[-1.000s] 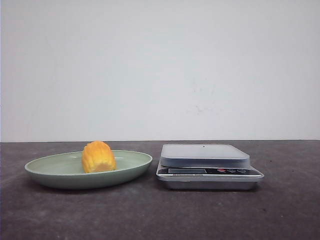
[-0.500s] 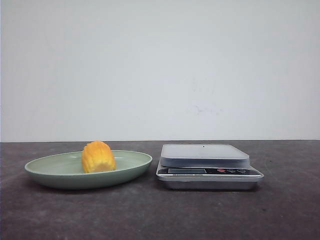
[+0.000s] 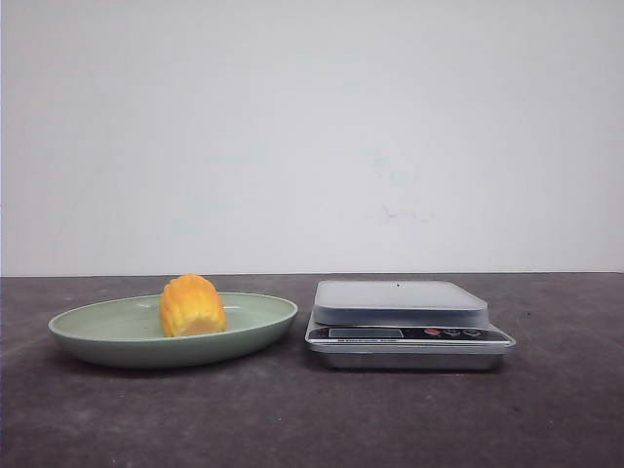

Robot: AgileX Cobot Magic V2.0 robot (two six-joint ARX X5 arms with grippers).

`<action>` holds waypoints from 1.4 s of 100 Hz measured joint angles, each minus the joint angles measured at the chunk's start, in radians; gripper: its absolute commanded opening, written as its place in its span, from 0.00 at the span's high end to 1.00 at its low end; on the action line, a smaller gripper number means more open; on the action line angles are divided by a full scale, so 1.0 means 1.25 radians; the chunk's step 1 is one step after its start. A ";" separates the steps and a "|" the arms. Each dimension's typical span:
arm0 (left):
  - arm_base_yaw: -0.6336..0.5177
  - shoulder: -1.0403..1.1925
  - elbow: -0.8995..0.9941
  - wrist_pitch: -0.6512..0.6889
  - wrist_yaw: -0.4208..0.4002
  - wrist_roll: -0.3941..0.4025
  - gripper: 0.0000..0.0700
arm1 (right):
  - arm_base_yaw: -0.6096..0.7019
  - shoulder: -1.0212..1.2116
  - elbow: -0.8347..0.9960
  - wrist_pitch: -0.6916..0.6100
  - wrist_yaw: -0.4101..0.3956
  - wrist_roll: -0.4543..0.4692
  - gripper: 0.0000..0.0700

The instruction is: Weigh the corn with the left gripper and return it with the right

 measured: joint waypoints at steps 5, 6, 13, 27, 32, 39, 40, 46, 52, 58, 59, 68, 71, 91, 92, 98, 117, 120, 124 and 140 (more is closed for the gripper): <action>0.000 0.016 0.021 -0.009 0.008 -0.035 0.98 | 0.000 0.017 0.025 -0.017 -0.006 0.024 1.00; 0.000 0.021 0.028 -0.013 0.008 -0.042 0.98 | 0.000 0.022 0.031 -0.020 -0.009 0.028 1.00; -0.001 0.063 0.091 -0.030 0.015 -0.080 0.98 | 0.000 0.059 0.079 -0.025 -0.031 0.051 1.00; -0.003 0.187 0.259 -0.050 0.023 -0.107 0.92 | 0.000 0.179 0.213 -0.025 -0.069 0.071 0.91; -0.003 0.242 0.320 -0.059 0.032 -0.107 0.71 | 0.000 0.235 0.269 -0.029 -0.087 0.074 0.67; -0.003 0.316 0.399 -0.074 0.053 -0.104 0.36 | 0.000 0.301 0.339 -0.040 -0.118 0.074 0.26; -0.003 0.327 0.410 -0.076 0.057 -0.104 0.34 | 0.000 0.310 0.349 -0.042 -0.124 0.074 0.23; -0.003 0.383 0.472 -0.083 0.089 -0.098 0.32 | 0.000 0.360 0.407 -0.053 -0.148 0.073 0.21; -0.004 0.434 0.533 -0.108 0.118 -0.096 0.33 | 0.000 0.401 0.458 -0.071 -0.168 0.071 0.21; -0.007 0.476 0.590 -0.147 0.135 -0.094 0.33 | 0.000 0.438 0.512 -0.102 -0.181 0.066 0.21; -0.009 0.482 0.599 -0.154 0.136 -0.093 0.33 | 0.000 0.446 0.526 -0.111 -0.186 0.063 0.21; -0.033 0.534 0.664 -0.206 0.148 -0.086 0.33 | 0.000 0.487 0.602 -0.161 -0.194 0.043 0.21; -0.046 0.550 0.678 -0.212 0.149 -0.083 0.33 | 0.001 0.499 0.626 -0.175 -0.194 0.034 0.21; -0.151 0.659 0.707 -0.213 0.120 -0.072 0.33 | 0.025 0.544 0.735 -0.233 -0.194 -0.003 0.21; -0.157 0.666 0.707 -0.214 0.115 -0.071 0.33 | 0.026 0.545 0.736 -0.233 -0.194 -0.004 0.21; -0.196 0.711 0.707 -0.214 0.087 -0.071 0.33 | 0.038 0.550 0.751 -0.239 -0.194 -0.011 0.21; -0.317 0.868 0.707 -0.200 -0.001 -0.071 0.33 | 0.066 0.551 0.755 -0.262 -0.194 -0.015 0.21; -0.332 0.892 0.707 -0.190 -0.008 -0.071 0.33 | 0.067 0.552 0.755 -0.268 -0.194 -0.016 0.21; -0.351 0.924 0.707 -0.175 -0.020 -0.071 0.33 | 0.070 0.552 0.755 -0.274 -0.194 -0.016 0.21; -0.400 1.046 0.707 -0.135 -0.062 -0.072 0.33 | 0.071 0.552 0.755 -0.288 -0.194 -0.021 0.21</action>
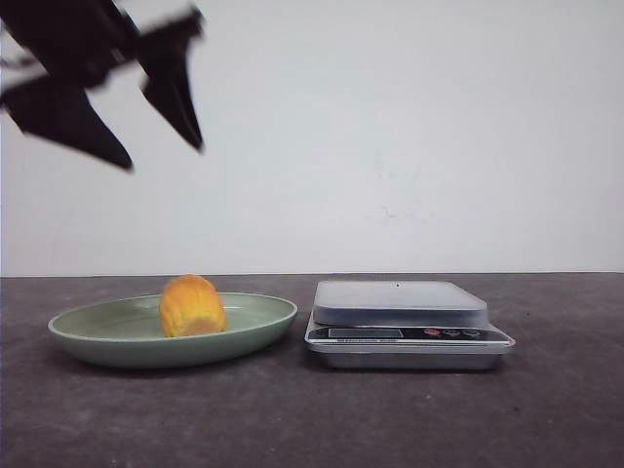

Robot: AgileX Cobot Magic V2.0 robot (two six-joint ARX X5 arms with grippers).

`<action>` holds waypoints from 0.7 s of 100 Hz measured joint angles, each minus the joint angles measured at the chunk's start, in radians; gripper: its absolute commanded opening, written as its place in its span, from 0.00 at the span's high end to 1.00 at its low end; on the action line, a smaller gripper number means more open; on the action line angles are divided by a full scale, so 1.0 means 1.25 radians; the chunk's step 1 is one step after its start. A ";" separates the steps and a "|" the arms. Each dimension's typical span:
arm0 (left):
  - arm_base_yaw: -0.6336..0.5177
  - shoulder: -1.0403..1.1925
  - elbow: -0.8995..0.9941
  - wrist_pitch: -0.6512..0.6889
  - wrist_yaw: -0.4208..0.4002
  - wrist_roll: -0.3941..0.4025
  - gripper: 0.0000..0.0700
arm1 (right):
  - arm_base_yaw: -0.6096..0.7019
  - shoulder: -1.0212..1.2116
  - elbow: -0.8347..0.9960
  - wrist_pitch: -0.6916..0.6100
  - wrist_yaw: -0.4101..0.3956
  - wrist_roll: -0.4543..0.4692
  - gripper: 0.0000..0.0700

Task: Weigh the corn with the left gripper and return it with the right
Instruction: 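Lower the open left gripper over the corn cob on the plate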

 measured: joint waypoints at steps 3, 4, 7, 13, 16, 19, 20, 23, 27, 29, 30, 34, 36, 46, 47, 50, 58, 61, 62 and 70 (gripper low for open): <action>-0.004 0.020 0.000 0.006 -0.002 -0.003 0.33 | 0.000 0.000 0.000 -0.005 0.000 -0.001 0.21; -0.006 0.026 0.000 0.008 -0.002 -0.004 0.33 | 0.000 0.000 0.000 -0.005 0.000 -0.002 0.21; -0.009 0.045 0.000 0.014 -0.002 -0.007 0.33 | 0.001 0.000 0.000 -0.009 0.000 -0.003 0.21; -0.015 0.079 0.000 0.022 -0.004 -0.016 0.33 | 0.002 0.000 0.000 -0.014 0.000 -0.007 0.21; -0.017 0.095 0.000 0.024 -0.005 -0.020 0.33 | 0.002 0.000 0.000 -0.016 0.000 -0.008 0.21; -0.021 0.110 0.000 0.025 -0.005 -0.024 0.33 | 0.002 0.000 0.000 -0.017 0.000 -0.009 0.21; -0.021 0.114 0.000 0.025 -0.005 -0.025 0.33 | 0.002 0.000 0.000 -0.017 0.000 -0.009 0.21; -0.024 0.128 0.000 0.025 -0.005 -0.029 0.33 | 0.002 0.000 0.000 -0.019 0.000 -0.010 0.21; -0.027 0.145 0.000 0.025 -0.005 -0.034 0.33 | 0.002 0.000 0.000 -0.020 0.000 -0.011 0.21; -0.029 0.154 0.000 0.025 -0.005 -0.036 0.33 | 0.002 0.000 0.000 -0.022 0.000 -0.012 0.21; -0.029 0.158 0.000 0.025 -0.006 -0.038 0.33 | 0.002 0.000 0.000 -0.023 0.000 -0.012 0.21; -0.032 0.174 0.000 0.025 -0.006 -0.042 0.33 | 0.002 0.000 0.000 -0.023 0.000 -0.013 0.21; -0.033 0.183 0.000 0.024 -0.006 -0.045 0.33 | 0.002 0.000 0.000 -0.024 0.000 -0.014 0.21; -0.038 0.222 0.000 0.020 -0.006 -0.054 0.33 | 0.002 0.000 0.000 -0.028 0.000 -0.014 0.21; -0.038 0.225 0.000 0.020 -0.006 -0.055 0.33 | 0.002 0.000 0.000 -0.028 0.000 -0.014 0.21; -0.041 0.233 0.000 0.015 -0.007 -0.057 0.33 | 0.002 0.000 0.000 -0.029 0.000 -0.014 0.21; -0.047 0.244 0.000 0.012 -0.007 -0.063 0.34 | 0.002 0.000 0.000 -0.031 0.000 -0.014 0.21; -0.048 0.244 0.000 0.012 -0.007 -0.064 0.36 | 0.002 0.000 0.000 -0.034 0.000 -0.014 0.21; -0.048 0.244 0.000 0.012 -0.007 -0.065 0.38 | 0.002 0.000 0.000 -0.036 0.000 -0.014 0.21; -0.050 0.244 0.000 0.017 -0.008 -0.069 0.52 | 0.002 0.000 0.000 -0.047 0.003 -0.017 0.21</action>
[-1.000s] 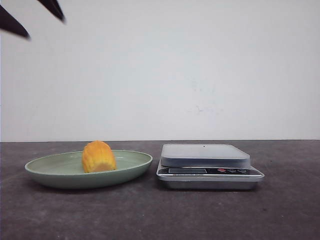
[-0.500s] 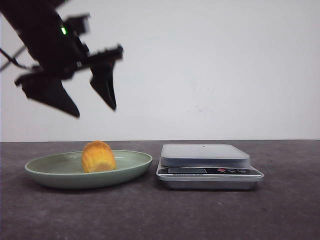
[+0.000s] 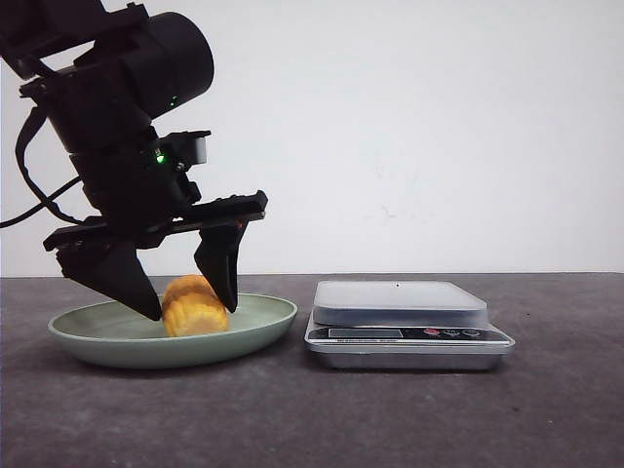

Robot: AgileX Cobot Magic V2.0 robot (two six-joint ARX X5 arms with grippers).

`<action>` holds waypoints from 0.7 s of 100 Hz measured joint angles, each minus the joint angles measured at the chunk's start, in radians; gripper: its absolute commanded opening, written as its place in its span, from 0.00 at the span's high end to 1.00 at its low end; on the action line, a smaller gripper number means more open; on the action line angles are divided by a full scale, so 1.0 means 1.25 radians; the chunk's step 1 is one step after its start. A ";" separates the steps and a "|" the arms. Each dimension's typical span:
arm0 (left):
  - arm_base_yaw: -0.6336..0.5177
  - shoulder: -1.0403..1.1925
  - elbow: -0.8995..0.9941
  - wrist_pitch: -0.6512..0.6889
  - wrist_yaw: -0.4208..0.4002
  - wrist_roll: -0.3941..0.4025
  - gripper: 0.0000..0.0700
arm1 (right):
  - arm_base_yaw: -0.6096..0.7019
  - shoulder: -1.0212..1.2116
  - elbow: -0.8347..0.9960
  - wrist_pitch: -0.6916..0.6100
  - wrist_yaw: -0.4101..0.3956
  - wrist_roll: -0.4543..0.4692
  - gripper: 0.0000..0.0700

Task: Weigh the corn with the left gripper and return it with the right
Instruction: 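Lower the open left gripper over the corn cob on the plate, then close the left gripper on the corn cob and lift it, then carry the corn cob with the left gripper over the scale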

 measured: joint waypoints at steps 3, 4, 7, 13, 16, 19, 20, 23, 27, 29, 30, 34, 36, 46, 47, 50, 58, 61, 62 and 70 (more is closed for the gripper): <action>-0.001 0.000 0.000 0.001 -0.001 -0.001 0.55 | 0.000 0.000 0.000 -0.002 0.000 -0.003 0.21; -0.001 0.000 0.000 0.001 -0.002 -0.001 0.55 | 0.000 0.000 0.000 -0.002 0.000 -0.004 0.21; -0.001 0.000 0.000 0.002 -0.003 -0.002 0.57 | 0.000 0.000 0.000 -0.003 0.001 -0.006 0.21; -0.002 0.000 0.000 0.003 -0.005 -0.002 0.67 | 0.000 0.000 0.000 -0.005 0.001 -0.009 0.21; -0.002 0.000 0.000 0.003 -0.007 -0.002 0.78 | 0.000 0.000 0.000 -0.006 0.001 -0.010 0.21; -0.002 0.000 0.000 0.004 -0.007 -0.002 0.92 | 0.000 0.000 0.000 -0.007 0.001 -0.010 0.21; -0.002 0.000 0.000 0.005 -0.007 -0.002 1.00 | 0.000 0.000 0.000 -0.007 0.001 -0.011 0.21; -0.002 0.000 0.000 0.006 -0.007 -0.002 0.99 | 0.000 0.000 0.000 -0.008 0.001 -0.011 0.21; -0.002 -0.001 0.000 0.008 -0.008 -0.002 0.98 | 0.000 0.000 0.000 -0.008 0.001 -0.012 0.21; -0.002 -0.002 0.000 0.008 -0.008 -0.002 0.98 | 0.000 0.000 0.000 -0.008 0.001 -0.012 0.21; -0.002 -0.002 0.000 0.007 -0.009 -0.002 0.98 | 0.000 0.000 0.000 -0.008 0.001 -0.012 0.21; -0.003 -0.007 0.000 0.003 -0.011 -0.001 0.98 | 0.000 0.000 0.000 -0.008 0.001 -0.012 0.21; -0.005 -0.011 0.000 0.000 -0.014 -0.001 0.98 | 0.000 0.000 0.000 -0.008 0.001 -0.012 0.21; -0.018 -0.062 -0.001 -0.007 -0.045 0.007 0.98 | 0.000 0.000 0.000 -0.008 0.001 -0.012 0.21; -0.020 -0.070 -0.001 -0.007 -0.047 0.009 0.98 | 0.000 0.000 0.000 -0.008 0.001 -0.012 0.21; -0.024 -0.095 0.000 -0.006 -0.049 0.013 0.98 | 0.000 0.000 0.000 -0.008 0.001 -0.012 0.21; -0.032 -0.159 0.019 -0.028 -0.049 0.020 0.98 | 0.000 0.000 0.000 -0.008 0.001 -0.012 0.21; -0.035 -0.175 0.036 -0.039 -0.048 0.022 0.98 | 0.000 0.000 0.000 -0.008 0.002 -0.012 0.21; -0.036 -0.179 0.043 -0.045 -0.047 0.023 0.98 | 0.000 0.000 0.000 -0.008 0.002 -0.012 0.21; -0.047 -0.188 0.117 -0.096 -0.027 0.028 0.98 | 0.000 0.000 0.000 -0.008 0.002 -0.012 0.21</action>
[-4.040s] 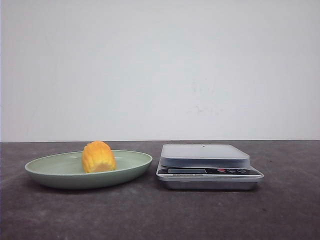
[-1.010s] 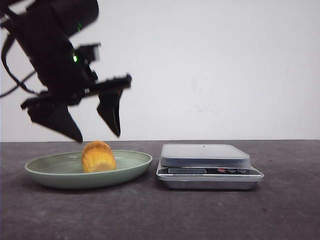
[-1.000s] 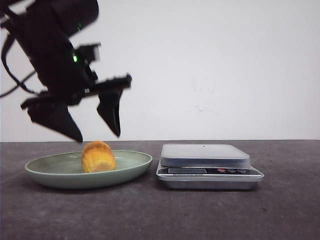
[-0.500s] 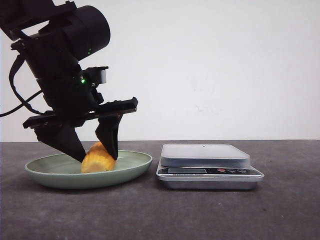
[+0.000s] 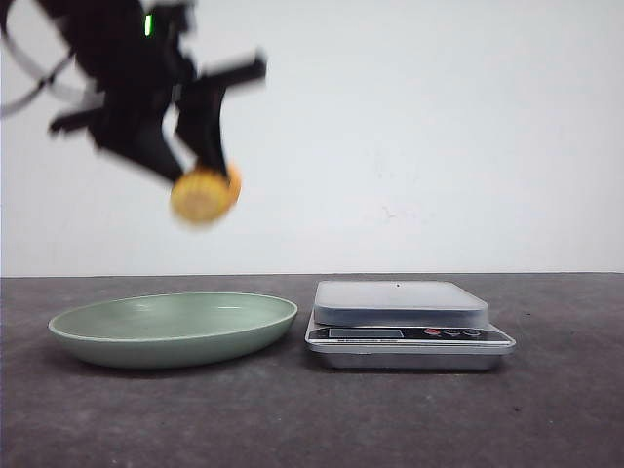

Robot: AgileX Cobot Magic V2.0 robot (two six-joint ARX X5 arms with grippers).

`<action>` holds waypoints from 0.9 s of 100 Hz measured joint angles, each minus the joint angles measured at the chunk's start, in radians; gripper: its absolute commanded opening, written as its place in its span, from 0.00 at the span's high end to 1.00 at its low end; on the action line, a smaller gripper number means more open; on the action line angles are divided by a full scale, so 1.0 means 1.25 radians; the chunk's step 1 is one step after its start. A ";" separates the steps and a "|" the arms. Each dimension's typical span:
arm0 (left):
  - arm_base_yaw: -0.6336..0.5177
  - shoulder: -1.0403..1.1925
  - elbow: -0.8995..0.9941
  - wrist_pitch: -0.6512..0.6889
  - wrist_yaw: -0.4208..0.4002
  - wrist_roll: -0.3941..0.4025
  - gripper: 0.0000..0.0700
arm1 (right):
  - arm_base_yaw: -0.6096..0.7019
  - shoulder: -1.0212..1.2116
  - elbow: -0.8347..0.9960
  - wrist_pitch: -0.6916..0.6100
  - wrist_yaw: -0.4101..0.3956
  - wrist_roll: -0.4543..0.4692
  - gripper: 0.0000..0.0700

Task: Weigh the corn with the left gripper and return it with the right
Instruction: 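Carry the corn cob with the left gripper over the scale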

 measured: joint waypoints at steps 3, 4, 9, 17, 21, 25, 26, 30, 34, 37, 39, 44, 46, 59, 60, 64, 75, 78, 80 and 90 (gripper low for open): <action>-0.006 0.005 0.031 -0.022 0.008 0.001 0.98 | 0.000 0.000 0.000 0.000 0.000 0.000 0.21; -0.009 0.008 0.042 -0.030 0.010 0.002 0.98 | 0.000 0.000 0.000 0.000 0.000 0.000 0.21; -0.024 0.024 0.095 -0.063 0.013 0.005 0.98 | 0.000 0.000 0.000 0.000 0.000 0.000 0.21; -0.054 0.069 0.183 -0.088 0.013 0.011 0.98 | 0.000 0.000 0.000 0.000 0.000 0.000 0.21; -0.067 0.097 0.228 -0.092 0.016 0.014 0.98 | 0.000 0.000 0.000 0.000 0.000 0.000 0.21; -0.079 0.125 0.269 -0.093 0.016 0.015 0.98 | 0.000 0.000 0.000 0.000 0.000 0.000 0.21; -0.081 0.133 0.280 -0.094 0.016 0.015 0.98 | 0.000 0.000 0.000 0.000 0.000 0.000 0.21; -0.089 0.162 0.316 -0.097 0.016 0.015 0.98 | 0.000 0.000 0.000 0.000 0.000 0.000 0.21; -0.094 0.190 0.346 -0.098 0.016 0.014 0.98 | 0.000 0.000 0.000 0.000 0.000 0.000 0.21; -0.098 0.211 0.366 -0.098 0.016 0.014 0.98 | 0.000 0.000 0.000 0.000 0.000 0.000 0.21; -0.099 0.226 0.378 -0.099 0.016 0.013 0.98 | 0.000 0.000 0.000 0.000 0.000 0.000 0.21; -0.103 0.261 0.400 -0.098 0.016 0.011 0.98 | 0.000 0.000 0.000 0.000 0.000 0.000 0.21; -0.105 0.275 0.406 -0.098 0.016 0.010 0.98 | 0.000 0.000 0.000 0.000 0.000 0.000 0.21; -0.114 0.352 0.416 -0.102 0.016 0.001 0.98 | 0.000 0.000 0.000 0.000 0.000 0.000 0.21; -0.115 0.357 0.416 -0.102 0.016 0.000 0.98 | 0.000 0.000 0.000 0.000 0.000 0.000 0.21; -0.117 0.376 0.416 -0.105 0.016 -0.001 0.98 | 0.000 0.000 0.000 0.000 0.000 0.000 0.21; -0.121 0.417 0.416 -0.108 0.016 -0.008 0.98 | 0.000 0.000 0.000 0.000 0.000 0.000 0.21; -0.121 0.426 0.416 -0.106 0.016 -0.010 0.98 | 0.000 0.000 0.000 0.000 0.000 -0.001 0.21; -0.122 0.432 0.416 -0.105 0.016 -0.011 0.98 | 0.000 0.000 0.000 0.000 0.000 -0.002 0.21; -0.126 0.449 0.416 -0.100 0.016 -0.017 0.98 | 0.000 0.000 0.000 -0.004 0.000 -0.006 0.21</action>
